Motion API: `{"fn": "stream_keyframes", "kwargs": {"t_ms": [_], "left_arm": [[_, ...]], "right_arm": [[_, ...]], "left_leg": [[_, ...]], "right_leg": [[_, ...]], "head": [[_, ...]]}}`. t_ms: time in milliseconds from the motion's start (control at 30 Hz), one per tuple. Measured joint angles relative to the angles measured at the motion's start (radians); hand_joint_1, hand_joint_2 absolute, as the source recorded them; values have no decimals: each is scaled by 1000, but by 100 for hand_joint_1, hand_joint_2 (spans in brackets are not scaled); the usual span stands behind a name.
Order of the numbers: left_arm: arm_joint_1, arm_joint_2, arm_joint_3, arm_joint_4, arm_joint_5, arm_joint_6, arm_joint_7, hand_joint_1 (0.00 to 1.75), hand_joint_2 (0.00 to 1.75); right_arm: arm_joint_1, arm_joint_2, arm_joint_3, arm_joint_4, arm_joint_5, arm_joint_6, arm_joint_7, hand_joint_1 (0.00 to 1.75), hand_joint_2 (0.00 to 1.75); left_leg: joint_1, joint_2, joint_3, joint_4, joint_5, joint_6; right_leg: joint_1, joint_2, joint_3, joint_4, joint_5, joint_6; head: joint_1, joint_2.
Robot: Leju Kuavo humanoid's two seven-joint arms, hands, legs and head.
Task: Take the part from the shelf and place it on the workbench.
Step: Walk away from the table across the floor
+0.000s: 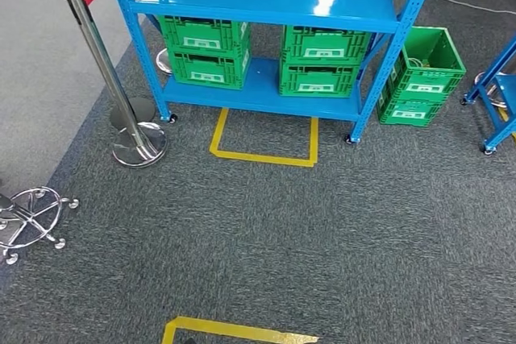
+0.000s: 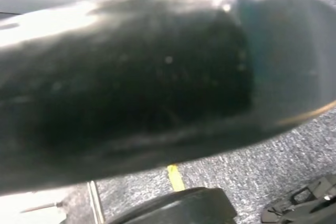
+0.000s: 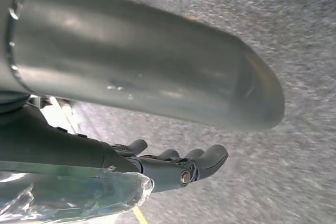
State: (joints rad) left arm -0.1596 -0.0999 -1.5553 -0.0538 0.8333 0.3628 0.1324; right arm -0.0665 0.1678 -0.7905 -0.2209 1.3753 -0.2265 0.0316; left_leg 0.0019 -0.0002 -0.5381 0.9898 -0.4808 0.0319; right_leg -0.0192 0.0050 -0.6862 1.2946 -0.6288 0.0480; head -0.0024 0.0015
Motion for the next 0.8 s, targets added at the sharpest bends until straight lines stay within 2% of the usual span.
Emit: {"fn": "stream_keyframes", "kwargs": {"t_ms": [33, 100, 133, 167, 200, 300, 333, 367, 433, 467, 500, 533, 600, 633, 667, 700, 800], "left_arm": [[1, 0, 0, 0, -3, -1, 0, 0, 0], [2, 0, 0, 0, -9, -1, 1, 0, 0], [0, 0, 0, 0, -12, -2, 2, 0, 0], [-1, 0, 0, 0, -14, -2, 2, 0, 0], [-3, 0, 0, 0, -16, -2, 2, 0, 0], [-6, 0, 0, 0, -18, -2, 3, 0, 0], [-7, 0, 0, 0, -18, -2, 3, 0, 0], [-8, 1, 0, 0, -18, -2, 3, 0, 0], [-9, 1, 0, 0, -19, -2, 3, 0, 0], [-7, 1, 0, 0, -19, -2, 3, 0, 0], [-6, 1, 0, 0, -19, -3, 3, 0, 0], [-4, 1, 0, 0, -19, -3, 3, 0, 0], [-3, 2, 0, 0, -19, -2, 4, 0, 0], [-3, 3, 0, 0, -19, -2, 5, 0, 0], [-4, 3, 0, 0, -19, -2, 5, 0, 0], [-5, 4, 0, 0, -19, -2, 6, 0, 0], [-3, 4, 0, 0, -18, -2, 9, 0, 0]], "right_arm": [[1, 0, -1, 0, 0, 3, 0, 0, 0], [1, 0, -3, 0, -1, 7, 0, 0, 0], [1, 0, -4, 0, -1, 8, 0, 0, 0], [0, 0, -5, 0, -1, 10, 0, 0, 0], [0, 0, -6, 0, -1, 13, 0, 0, 0], [1, 1, -8, 0, -1, 16, 2, 0, 0], [1, 2, -8, 0, -1, 17, 3, 0, 0], [0, 2, -8, 0, 0, 17, 3, 0, 0], [-2, 2, -9, 0, 0, 16, 3, 0, 0], [-2, 2, -9, 0, 0, 16, 3, 0, 0], [-1, 2, -9, 0, 0, 17, 3, 0, 0], [0, 2, -10, 0, 1, 17, 3, 0, 0], [1, 2, -11, 0, 3, 17, 3, 0, 0], [0, 3, -12, 0, 4, 17, 3, 0, 0], [-1, 3, -13, 0, 4, 16, 4, 0, 0], [-2, 3, -14, 0, 4, 15, 6, 0, 0], [-3, 3, -17, 0, 3, 12, 14, 0, 0]], "left_leg": [[-1, -1, 10, 0, -7, -1], [-1, -2, 33, 0, -24, -7], [-4, -3, 40, 2, -33, -12], [-6, -2, 43, 4, -39, -17], [-7, -2, 43, 5, -44, -22], [-7, -2, 45, 13, -59, -35], [-6, -2, 36, 38, -75, -41], [-4, -2, 12, 86, -99, -47], [2, -2, -71, 229, -150, -56], [4, -2, -110, 286, -158, -58], [6, -2, -134, 310, -146, -59], [6, -2, -139, 293, -112, -58], [7, -2, -106, 176, -13, -52], [5, -2, -84, 115, 19, -47], [4, -2, -66, 71, 31, -43], [1, -2, -57, 51, 27, -39], [1, -3, -39, 30, 10, -24]], "right_leg": [[0, 0, 2, -31, 39, -1], [1, -3, 44, -158, 132, -6], [1, -5, 69, -218, 158, -10], [2, -6, 85, -251, 166, -15], [4, -5, 92, -263, 160, -20], [1, -3, 102, -270, 150, -37], [-2, -3, 108, -273, 147, -43], [-4, -4, 113, -275, 144, -48], [-4, -4, 122, -275, 135, -54], [-4, -3, 127, -275, 129, -54], [-4, -2, 134, -275, 124, -53], [-4, -1, 143, -275, 117, -52], [-4, 2, 161, -276, 103, -46], [-3, 4, 168, -275, 95, -41], [-1, 5, 171, -275, 89, -35], [0, 5, 171, -276, 84, -28], [-1, 2, 180, -281, 72, -8]], "head": [[0, 0], [2, 0], [4, 0], [4, 0], [3, 0], [-2, 0], [-4, 0], [-7, 0], [-11, 0], [-10, 0], [-11, 0], [-11, 0], [-11, 0], [-11, 0], [-11, 0], [-11, 0], [-10, 0]]}}
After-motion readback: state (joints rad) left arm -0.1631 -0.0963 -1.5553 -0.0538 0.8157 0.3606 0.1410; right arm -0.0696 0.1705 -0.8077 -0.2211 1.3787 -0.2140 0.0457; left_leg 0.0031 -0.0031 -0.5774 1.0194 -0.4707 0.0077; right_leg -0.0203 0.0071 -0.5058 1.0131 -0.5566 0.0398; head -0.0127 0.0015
